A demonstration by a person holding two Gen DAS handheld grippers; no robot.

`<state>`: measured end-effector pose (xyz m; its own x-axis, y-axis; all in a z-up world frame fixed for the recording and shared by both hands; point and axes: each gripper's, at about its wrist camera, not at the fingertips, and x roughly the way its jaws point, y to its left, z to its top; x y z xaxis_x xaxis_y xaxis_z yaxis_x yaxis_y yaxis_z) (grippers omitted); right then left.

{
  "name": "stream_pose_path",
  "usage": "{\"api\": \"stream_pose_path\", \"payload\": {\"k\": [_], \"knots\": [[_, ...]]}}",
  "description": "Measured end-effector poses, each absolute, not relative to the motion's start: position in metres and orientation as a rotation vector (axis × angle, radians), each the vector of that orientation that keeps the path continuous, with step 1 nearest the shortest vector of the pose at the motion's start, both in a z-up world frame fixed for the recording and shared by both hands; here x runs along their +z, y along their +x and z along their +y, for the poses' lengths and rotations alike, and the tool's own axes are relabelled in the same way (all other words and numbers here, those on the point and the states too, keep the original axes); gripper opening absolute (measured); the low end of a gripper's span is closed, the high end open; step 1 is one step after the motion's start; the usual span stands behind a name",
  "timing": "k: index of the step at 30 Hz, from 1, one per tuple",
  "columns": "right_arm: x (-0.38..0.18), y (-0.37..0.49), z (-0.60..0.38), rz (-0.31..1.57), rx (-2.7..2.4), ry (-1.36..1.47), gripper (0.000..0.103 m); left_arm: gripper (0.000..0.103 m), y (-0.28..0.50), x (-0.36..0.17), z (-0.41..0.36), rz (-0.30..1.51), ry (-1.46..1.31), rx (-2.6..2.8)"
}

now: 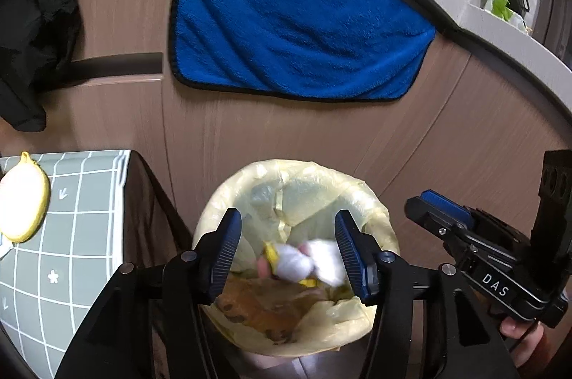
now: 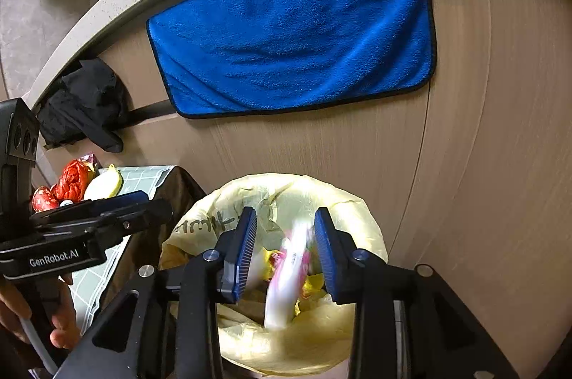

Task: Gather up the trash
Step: 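Carry tissue and tissue pack over the bin and open both tools, then move both tools back to the table and close the left tool on the red paper cup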

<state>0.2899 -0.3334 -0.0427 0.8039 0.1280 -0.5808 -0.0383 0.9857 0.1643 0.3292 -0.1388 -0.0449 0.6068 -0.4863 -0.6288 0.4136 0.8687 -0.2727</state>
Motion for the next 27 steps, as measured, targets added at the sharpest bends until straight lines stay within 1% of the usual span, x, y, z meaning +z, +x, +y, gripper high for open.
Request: {"api": "stream_pose_path", "payload": {"k": [7,14,19,27], "knots": [[-0.031,0.285,-0.329,0.612,0.088,0.17,0.032,0.055,0.322,-0.032,-0.108,0.723,-0.108,-0.443],[-0.011,0.282,-0.295,0.58,0.152,0.157,0.032,0.055,0.307,-0.021,-0.058,0.688,-0.116,-0.367],[0.004,0.288,-0.248,0.566,0.226,0.118,0.032,0.055,0.296,-0.014,0.0,0.658,-0.15,-0.297],[0.011,0.298,-0.169,0.576,0.32,0.057,0.032,0.055,0.279,-0.014,0.123,0.611,-0.222,-0.167]]}}
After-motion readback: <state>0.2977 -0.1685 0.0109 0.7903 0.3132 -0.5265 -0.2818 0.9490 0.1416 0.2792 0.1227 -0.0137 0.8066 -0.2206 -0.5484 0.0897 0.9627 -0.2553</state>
